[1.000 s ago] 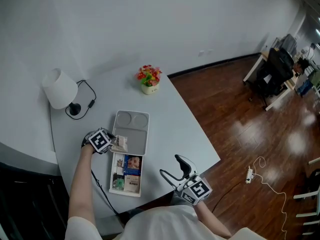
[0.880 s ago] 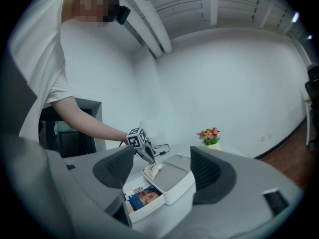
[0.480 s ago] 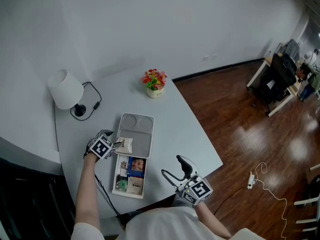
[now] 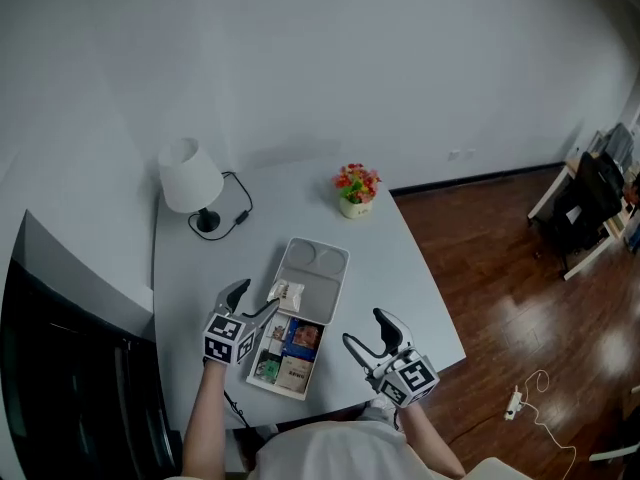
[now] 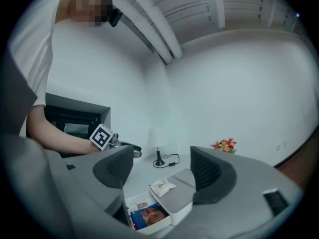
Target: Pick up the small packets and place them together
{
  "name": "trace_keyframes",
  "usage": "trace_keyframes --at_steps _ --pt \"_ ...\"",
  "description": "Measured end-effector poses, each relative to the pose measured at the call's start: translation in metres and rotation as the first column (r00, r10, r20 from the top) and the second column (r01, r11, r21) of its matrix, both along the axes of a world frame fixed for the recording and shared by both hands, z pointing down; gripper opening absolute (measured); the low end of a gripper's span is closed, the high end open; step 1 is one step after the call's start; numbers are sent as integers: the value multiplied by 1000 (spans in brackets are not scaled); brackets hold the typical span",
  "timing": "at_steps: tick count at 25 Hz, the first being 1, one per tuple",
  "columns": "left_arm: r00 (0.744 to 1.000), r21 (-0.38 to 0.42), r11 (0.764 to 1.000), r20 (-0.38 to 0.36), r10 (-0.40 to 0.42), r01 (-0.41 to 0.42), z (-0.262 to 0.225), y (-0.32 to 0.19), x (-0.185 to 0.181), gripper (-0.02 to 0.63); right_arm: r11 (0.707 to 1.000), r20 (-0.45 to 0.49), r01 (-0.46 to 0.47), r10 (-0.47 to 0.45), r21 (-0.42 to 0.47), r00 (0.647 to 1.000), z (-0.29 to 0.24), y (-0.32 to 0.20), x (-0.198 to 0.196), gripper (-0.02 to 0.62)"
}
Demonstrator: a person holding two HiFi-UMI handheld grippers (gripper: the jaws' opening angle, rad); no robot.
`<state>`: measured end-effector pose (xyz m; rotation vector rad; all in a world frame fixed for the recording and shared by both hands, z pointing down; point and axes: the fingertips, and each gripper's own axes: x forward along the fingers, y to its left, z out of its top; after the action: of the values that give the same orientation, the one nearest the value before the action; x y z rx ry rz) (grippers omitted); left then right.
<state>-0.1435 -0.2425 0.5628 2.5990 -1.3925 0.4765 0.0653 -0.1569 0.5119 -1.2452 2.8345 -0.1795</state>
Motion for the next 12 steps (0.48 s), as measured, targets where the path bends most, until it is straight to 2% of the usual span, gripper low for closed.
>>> trace_keyframes --at_steps 4,8,10,11,12 --pt "995 150 988 -91 -33 46 -45 50 7 333 999 61 43 -43 1 997 -11 0 -15 354" --pt "978 258 952 -166 -126 167 -76 96 3 308 995 67 96 -97 10 993 -13 7 -33 354" --pt "966 300 921 -143 -214 248 -74 113 -7 282 992 64 124 -125 10 990 -12 10 -42 354" --pt "961 310 910 -118 -251 275 -69 120 -11 231 991 61 137 -137 8 989 -11 12 -46 354" --pt "957 306 907 -102 -271 290 -64 125 -13 226 989 58 149 -149 7 987 -10 14 -50 354"
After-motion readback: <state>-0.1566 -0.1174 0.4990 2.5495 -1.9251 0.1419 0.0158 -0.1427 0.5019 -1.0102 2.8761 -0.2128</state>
